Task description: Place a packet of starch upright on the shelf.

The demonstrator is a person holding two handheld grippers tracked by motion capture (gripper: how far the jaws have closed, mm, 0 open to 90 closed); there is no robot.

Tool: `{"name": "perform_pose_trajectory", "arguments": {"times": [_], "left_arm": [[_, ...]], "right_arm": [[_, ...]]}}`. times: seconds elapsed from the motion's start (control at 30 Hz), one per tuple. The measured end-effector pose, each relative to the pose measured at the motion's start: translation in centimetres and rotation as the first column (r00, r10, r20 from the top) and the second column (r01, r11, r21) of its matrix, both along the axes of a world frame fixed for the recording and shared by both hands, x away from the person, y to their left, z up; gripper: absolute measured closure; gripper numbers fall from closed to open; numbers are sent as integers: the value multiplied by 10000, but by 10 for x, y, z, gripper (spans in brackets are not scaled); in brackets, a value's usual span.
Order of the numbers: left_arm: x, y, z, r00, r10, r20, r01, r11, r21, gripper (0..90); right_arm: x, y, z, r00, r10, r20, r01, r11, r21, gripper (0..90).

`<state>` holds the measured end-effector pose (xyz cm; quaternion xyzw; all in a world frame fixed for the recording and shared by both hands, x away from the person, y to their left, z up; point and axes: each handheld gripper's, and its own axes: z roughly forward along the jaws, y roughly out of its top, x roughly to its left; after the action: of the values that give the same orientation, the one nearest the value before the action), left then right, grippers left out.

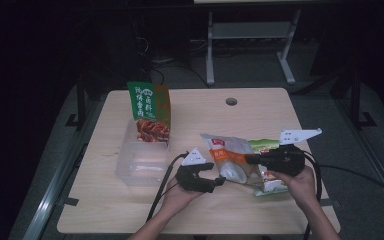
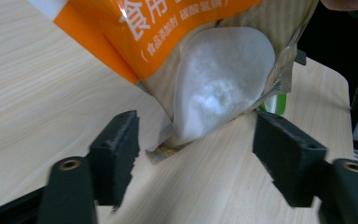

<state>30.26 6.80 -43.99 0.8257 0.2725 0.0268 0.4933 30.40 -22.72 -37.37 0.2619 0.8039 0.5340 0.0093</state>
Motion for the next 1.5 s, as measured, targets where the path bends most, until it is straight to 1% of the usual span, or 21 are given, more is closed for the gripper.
{"name": "perform_pose_trajectory", "arguments": {"times": [0.13,0.17,0.2,0.23,0.3,0.37,0.43,0.5,0.6,0.63,0.67,0.7,0.77,0.83,0.93,1.0,1.13,1.23,1.33,1.43,1.5], "left_arm": [[7,-8,0,9997,-33,-250,31,10000,-95,418],[9,-9,0,9994,-56,-336,49,9998,-217,452],[9,-11,-1,9989,14,-464,-37,9987,-500,494],[10,-13,0,9986,-15,-532,-15,9984,-564,537],[11,-14,0,9991,-102,-421,83,9989,-451,640],[11,-15,0,9993,-54,-381,35,9988,-497,739],[11,-15,0,9997,57,-255,-66,9994,-345,816],[10,-15,0,9997,80,-222,-87,9993,-359,864],[9,-14,2,9998,158,-111,-161,9995,-272,876],[8,-14,2,9998,176,-89,-178,9997,-172,880],[7,-14,3,9997,225,-49,-226,9996,-190,882],[6,-14,3,9997,256,-6,-256,9994,-226,885],[4,-12,3,9996,248,112,-246,9996,-134,887],[2,-11,3,9994,284,199,-282,9995,-107,888],[0,-10,4,9987,217,469,-225,9996,160,889],[-2,-10,4,9986,281,439,-286,9995,113,889],[-4,-9,5,9982,244,557,-257,9994,232,890],[-6,-7,5,9978,205,629,-226,9992,329,889],[-7,-4,5,9978,204,629,-228,9991,363,885],[-7,-1,6,9981,221,573,-242,9991,352,862],[-9,2,6,9980,267,575,-289,9988,385,821]], "right_arm": [[-1,-3,-1,9999,150,-8,-150,9998,-109,900],[-1,-4,-1,9999,125,22,-124,9998,-146,899],[-1,-4,-1,10000,90,19,-90,9998,-175,899],[-1,-5,-2,10000,83,24,-83,9998,-190,899],[-1,-6,-2,10000,31,1,-31,9997,-260,899],[-1,-7,-2,10000,-73,19,74,9993,-355,898],[-1,-7,-2,9999,-138,8,138,9988,-476,898],[-1,-7,-2,9997,-225,42,227,9981,-581,896],[0,-7,-3,9993,-368,40,370,9963,-775,894],[0,-6,-3,9992,-393,81,398,9952,-889,892],[0,-5,-3,9990,-446,46,449,9938,-1017,890],[0,-4,-4,9990,-438,4,436,9928,-1116,889],[1,-3,-6,9992,-397,-38,390,9919,-1209,879],[2,-1,-6,9991,-374,-179,349,9917,-1234,868],[5,5,-9,9987,-256,-436,192,9897,-1416,826],[6,8,-10,9984,-238,-514,156,9881,-1531,797],[9,15,-11,9965,-141,-818,-3,9850,-1728,769],[11,21,-10,9963,-82,-852,-88,9804,-1970,796],[12,24,-9,9956,-128,-923,-75,9761,-2170,878],[12,25,-8,9957,-73,-928,-130,9761,-2169,893],[11,26,-7,9967,-47,-809,-129,9764,-2157,895]]}}
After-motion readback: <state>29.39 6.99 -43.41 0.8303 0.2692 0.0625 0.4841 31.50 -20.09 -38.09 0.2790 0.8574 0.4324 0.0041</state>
